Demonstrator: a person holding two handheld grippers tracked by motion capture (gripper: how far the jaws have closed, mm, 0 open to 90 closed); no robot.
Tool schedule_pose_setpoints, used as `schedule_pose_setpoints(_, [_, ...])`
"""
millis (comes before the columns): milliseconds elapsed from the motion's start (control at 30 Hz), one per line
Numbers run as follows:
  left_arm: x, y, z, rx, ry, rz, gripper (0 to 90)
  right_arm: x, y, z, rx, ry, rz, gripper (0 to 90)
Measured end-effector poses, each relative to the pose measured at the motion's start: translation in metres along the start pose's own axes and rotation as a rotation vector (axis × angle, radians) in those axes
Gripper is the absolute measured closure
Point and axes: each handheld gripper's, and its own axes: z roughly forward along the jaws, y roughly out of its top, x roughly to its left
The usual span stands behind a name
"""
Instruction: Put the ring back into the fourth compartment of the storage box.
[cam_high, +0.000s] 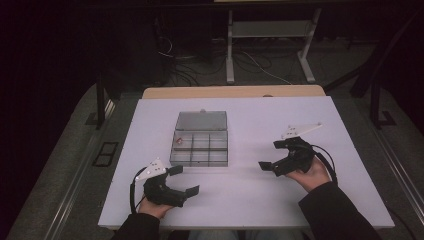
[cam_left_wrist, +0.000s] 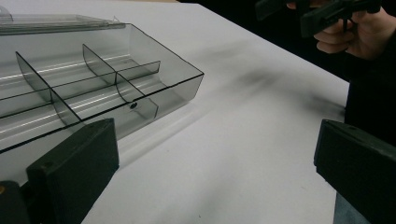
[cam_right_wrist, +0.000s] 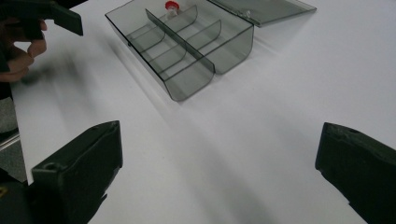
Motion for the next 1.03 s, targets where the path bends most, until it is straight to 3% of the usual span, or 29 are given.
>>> schedule_pose_setpoints(767, [0.000,-0.001,0.000,0.004,0.008,-0.003,0.0,-0.012,-0.079,-0.035,-0.006,-0.054,0.121,0.1])
schedule_pose_setpoints(1033, [0.001,-0.001,0.000,0.007,0.012,-0.004,0.0,-0.013,-0.098,-0.043,-0.019,-0.074,0.144,0.0])
